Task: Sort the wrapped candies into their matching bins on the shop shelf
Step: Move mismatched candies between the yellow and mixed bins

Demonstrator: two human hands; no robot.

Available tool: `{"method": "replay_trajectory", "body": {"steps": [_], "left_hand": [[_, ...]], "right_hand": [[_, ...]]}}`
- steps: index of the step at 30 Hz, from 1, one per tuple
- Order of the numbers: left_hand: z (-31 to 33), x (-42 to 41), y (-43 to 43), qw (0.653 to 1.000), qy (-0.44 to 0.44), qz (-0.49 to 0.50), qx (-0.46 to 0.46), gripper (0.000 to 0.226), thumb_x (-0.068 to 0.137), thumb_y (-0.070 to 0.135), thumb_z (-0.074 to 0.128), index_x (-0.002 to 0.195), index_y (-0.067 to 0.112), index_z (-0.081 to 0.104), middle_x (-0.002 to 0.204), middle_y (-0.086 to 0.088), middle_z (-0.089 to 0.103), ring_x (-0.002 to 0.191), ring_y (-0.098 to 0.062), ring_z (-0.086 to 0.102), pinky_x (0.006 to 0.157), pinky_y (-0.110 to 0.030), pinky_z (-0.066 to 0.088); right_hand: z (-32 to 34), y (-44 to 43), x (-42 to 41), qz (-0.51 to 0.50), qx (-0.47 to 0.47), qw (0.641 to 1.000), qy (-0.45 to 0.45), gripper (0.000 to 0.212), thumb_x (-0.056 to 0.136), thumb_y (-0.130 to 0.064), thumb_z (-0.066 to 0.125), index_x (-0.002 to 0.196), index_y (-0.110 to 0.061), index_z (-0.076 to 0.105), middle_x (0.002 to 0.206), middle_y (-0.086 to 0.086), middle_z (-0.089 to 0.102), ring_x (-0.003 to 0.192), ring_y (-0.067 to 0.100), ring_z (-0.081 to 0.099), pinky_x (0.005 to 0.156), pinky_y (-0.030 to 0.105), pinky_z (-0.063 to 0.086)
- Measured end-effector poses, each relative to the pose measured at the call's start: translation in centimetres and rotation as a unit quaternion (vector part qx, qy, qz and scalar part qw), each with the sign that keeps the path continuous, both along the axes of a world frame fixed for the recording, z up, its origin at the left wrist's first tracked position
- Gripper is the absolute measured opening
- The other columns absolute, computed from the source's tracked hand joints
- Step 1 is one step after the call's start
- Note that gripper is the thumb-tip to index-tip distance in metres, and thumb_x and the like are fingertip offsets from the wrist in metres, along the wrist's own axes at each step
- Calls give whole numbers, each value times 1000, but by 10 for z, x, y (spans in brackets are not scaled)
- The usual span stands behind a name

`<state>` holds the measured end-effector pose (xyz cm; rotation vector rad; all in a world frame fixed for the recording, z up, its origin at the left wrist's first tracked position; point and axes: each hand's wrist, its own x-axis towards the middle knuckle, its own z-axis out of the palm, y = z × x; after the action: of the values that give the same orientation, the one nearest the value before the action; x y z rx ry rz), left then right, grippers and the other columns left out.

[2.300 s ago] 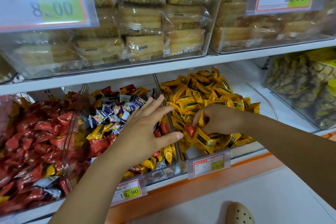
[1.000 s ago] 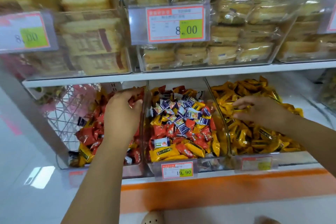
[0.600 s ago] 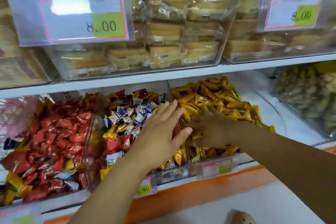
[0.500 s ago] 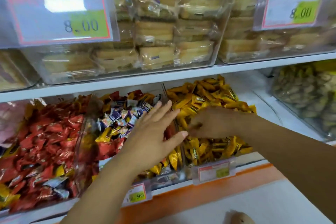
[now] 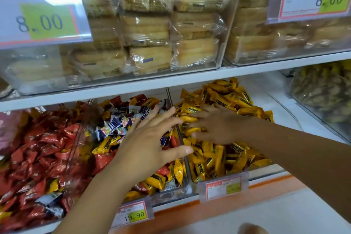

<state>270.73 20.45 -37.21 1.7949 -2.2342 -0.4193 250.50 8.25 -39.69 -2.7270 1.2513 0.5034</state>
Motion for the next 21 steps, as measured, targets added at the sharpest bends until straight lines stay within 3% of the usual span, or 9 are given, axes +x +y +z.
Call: {"method": "replay_trajectory", "body": {"steps": [3, 4, 6, 7, 8, 11, 14, 18, 21], "left_hand": [[-1, 0, 2, 1000, 11, -6, 0, 84, 59, 95, 20, 136, 62, 20, 148, 43, -8, 137, 12, -22, 116, -34, -11], [-1, -1, 2, 1000, 13, -10, 2, 84, 60, 94, 20, 137, 62, 19, 147, 43, -9, 136, 13, -23, 115, -33, -12], [1, -1, 4, 1000, 11, -14, 11, 82, 64, 93, 23, 139, 61, 16, 146, 43, -13, 134, 14, -25, 114, -31, -12], [2, -1, 4, 1000, 11, -16, 17, 80, 65, 91, 25, 139, 61, 15, 146, 43, -13, 134, 14, -26, 113, -31, -12], [2, -1, 3, 1000, 14, -17, 21, 79, 66, 89, 27, 139, 61, 15, 146, 44, -14, 133, 15, -26, 113, -30, -12], [0, 0, 2, 999, 18, -22, 14, 81, 62, 93, 24, 137, 64, 14, 144, 45, -14, 133, 15, -25, 114, -32, -11], [-2, 1, 1, 1000, 14, -16, 8, 80, 58, 95, 21, 133, 67, 16, 144, 46, -13, 135, 13, -23, 117, -36, -9], [1, 0, 1, 1000, 9, -8, 13, 77, 56, 96, 20, 129, 70, 15, 143, 47, -13, 137, 11, -22, 118, -38, -8], [0, 1, 1, 1000, 8, -6, 16, 82, 57, 95, 22, 134, 65, 17, 144, 46, -13, 138, 10, -22, 119, -39, -8]], "right_hand": [[12, 22, -15, -11, 49, 998, 35, 58, 92, -68, 25, 146, -47, 24, 160, -14, 5, 147, 14, -7, 113, 58, -10], [19, 24, -14, -16, 61, 997, 35, 57, 92, -68, 28, 144, -47, 29, 159, -13, 14, 147, 15, -1, 112, 60, -8], [37, 21, -3, -34, 62, 997, -37, 42, 95, -59, 35, 129, -42, 52, 137, -11, 50, 135, 17, 34, 114, 57, 11], [42, 14, 5, -31, 34, 994, -98, 34, 97, -49, 38, 119, -36, 60, 120, -9, 60, 121, 17, 47, 111, 52, 27], [44, 3, 15, -20, -9, 990, -142, 31, 98, -38, 39, 117, -30, 62, 116, -5, 62, 114, 19, 53, 104, 46, 39], [31, -31, 44, -43, -58, 990, -123, 42, 96, -29, 43, 138, -28, 45, 141, 8, 44, 127, 27, 42, 99, 43, 43], [6, -48, 63, -97, -15, 995, -36, 65, 89, -54, 44, 148, -36, 23, 155, 6, 23, 140, 32, 20, 108, 44, 29], [-1, -38, 53, -50, -8, 998, -41, 60, 89, -58, 45, 143, -38, 32, 142, 10, 32, 130, 34, 32, 100, 41, 35], [6, -10, 27, -32, 21, 998, -50, 52, 93, -55, 42, 143, -41, 34, 143, 5, 30, 134, 28, 29, 107, 38, 33]]}}
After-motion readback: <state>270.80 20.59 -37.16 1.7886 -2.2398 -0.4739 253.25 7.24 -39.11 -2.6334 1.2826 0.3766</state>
